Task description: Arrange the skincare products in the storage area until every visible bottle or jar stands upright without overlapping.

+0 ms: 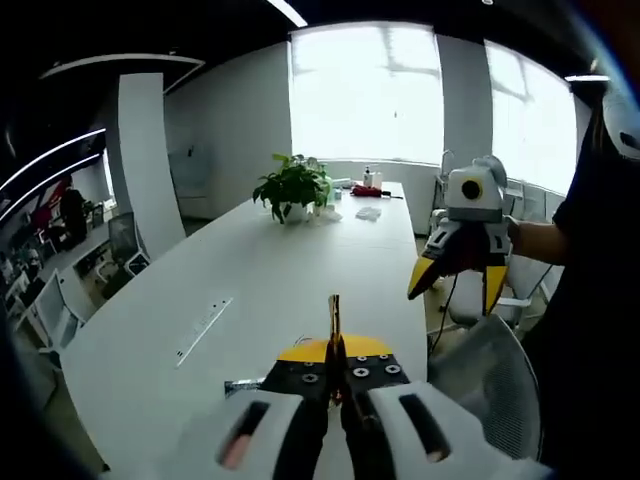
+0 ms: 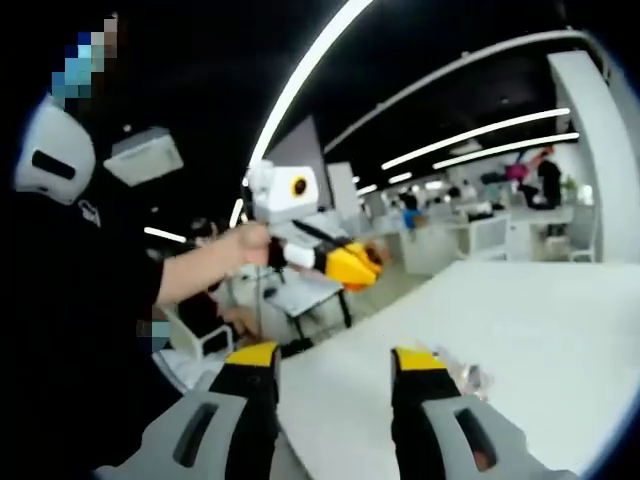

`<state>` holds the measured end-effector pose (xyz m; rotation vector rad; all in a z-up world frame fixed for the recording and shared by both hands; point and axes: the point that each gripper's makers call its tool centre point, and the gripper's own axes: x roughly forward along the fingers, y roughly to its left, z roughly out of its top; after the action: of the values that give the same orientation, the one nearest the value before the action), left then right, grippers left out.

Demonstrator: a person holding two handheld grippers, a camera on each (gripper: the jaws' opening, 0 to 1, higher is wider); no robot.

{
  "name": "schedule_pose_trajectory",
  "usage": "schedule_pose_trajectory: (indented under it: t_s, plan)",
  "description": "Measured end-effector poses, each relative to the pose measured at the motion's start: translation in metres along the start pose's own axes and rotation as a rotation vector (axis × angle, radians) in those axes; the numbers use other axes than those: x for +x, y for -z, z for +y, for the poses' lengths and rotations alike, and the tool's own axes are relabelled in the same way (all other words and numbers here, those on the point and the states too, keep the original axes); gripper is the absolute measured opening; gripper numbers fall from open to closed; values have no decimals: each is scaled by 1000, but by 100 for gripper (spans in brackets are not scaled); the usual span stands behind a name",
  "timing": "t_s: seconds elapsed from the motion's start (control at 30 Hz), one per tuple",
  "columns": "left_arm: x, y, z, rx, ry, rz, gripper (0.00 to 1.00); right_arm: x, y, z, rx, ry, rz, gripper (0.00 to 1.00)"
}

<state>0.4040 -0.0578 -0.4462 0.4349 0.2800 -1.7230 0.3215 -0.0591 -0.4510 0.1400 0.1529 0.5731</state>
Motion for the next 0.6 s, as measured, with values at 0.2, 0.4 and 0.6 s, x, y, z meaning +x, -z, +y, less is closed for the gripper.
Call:
schedule_pose_trajectory:
  t_s: [0.2, 0.4, 0.6]
  plan:
    - [-12, -13, -31, 55, 34, -2, 7, -1, -48, 27, -182, -46, -60, 18]
    - [-15, -11, -44, 69, 54, 27, 7, 9, -48, 34, -279, -55, 9, 18]
    - [-17, -13, -57, 90, 67, 50, 7, 12, -42, 38, -323, -71, 40, 12]
